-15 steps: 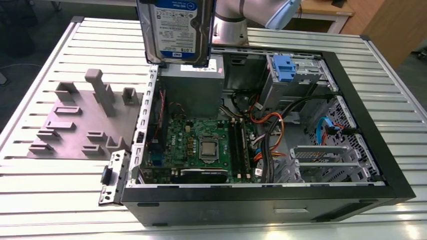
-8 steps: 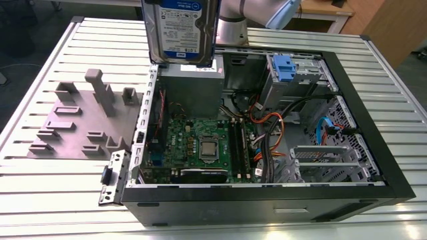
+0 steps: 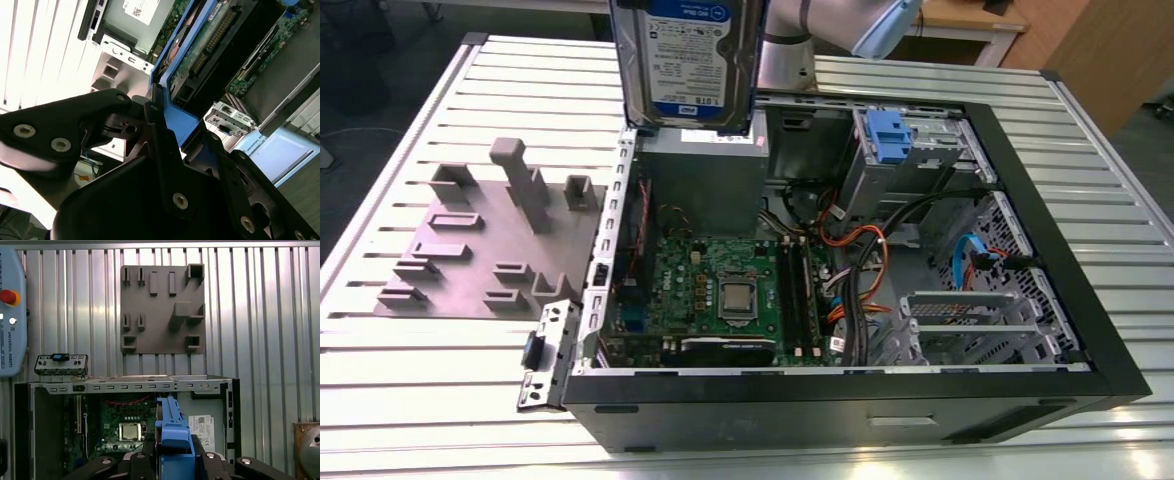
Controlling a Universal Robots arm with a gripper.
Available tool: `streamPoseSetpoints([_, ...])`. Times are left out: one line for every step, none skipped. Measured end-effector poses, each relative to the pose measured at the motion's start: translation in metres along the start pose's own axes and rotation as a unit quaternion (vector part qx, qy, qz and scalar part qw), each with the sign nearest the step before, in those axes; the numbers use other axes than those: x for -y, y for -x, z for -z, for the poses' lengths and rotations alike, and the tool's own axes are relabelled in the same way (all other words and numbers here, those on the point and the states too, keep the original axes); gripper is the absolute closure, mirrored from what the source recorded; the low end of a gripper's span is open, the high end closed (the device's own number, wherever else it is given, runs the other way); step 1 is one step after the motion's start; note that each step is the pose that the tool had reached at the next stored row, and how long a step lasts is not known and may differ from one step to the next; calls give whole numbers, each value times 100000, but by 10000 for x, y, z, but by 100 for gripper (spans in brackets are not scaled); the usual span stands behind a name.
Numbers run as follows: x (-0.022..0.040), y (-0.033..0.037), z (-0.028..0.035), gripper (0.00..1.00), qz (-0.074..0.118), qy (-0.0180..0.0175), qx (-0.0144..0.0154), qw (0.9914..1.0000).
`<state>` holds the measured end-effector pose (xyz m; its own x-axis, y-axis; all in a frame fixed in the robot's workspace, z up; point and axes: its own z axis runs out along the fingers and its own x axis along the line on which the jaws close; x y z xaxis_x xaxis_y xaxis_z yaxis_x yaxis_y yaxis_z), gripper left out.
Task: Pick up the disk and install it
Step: 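Pick up the disk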
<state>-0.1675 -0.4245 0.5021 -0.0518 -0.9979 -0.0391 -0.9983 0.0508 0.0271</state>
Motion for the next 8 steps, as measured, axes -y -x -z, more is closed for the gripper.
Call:
streamPoseSetpoints([1, -5, 0, 64, 3, -1, -3, 100000])
streamPoseSetpoints([2, -12, 1, 64, 3, 0, -4, 100000])
streamPoseSetpoints([2, -21, 1, 64, 3, -1, -1, 100000])
streamPoseSetpoints([3, -27, 1, 64, 1, 2, -7, 100000])
streamPoseSetpoints([4, -34, 2, 64, 4, 4, -6, 100000])
streamPoseSetpoints([4, -40, 2, 64, 4, 2, -6, 100000])
streamPoseSetpoints([4, -44, 2, 64, 3, 0, -3, 100000])
streamPoseSetpoints([6, -45, 2, 64, -2, -2, -1, 100000])
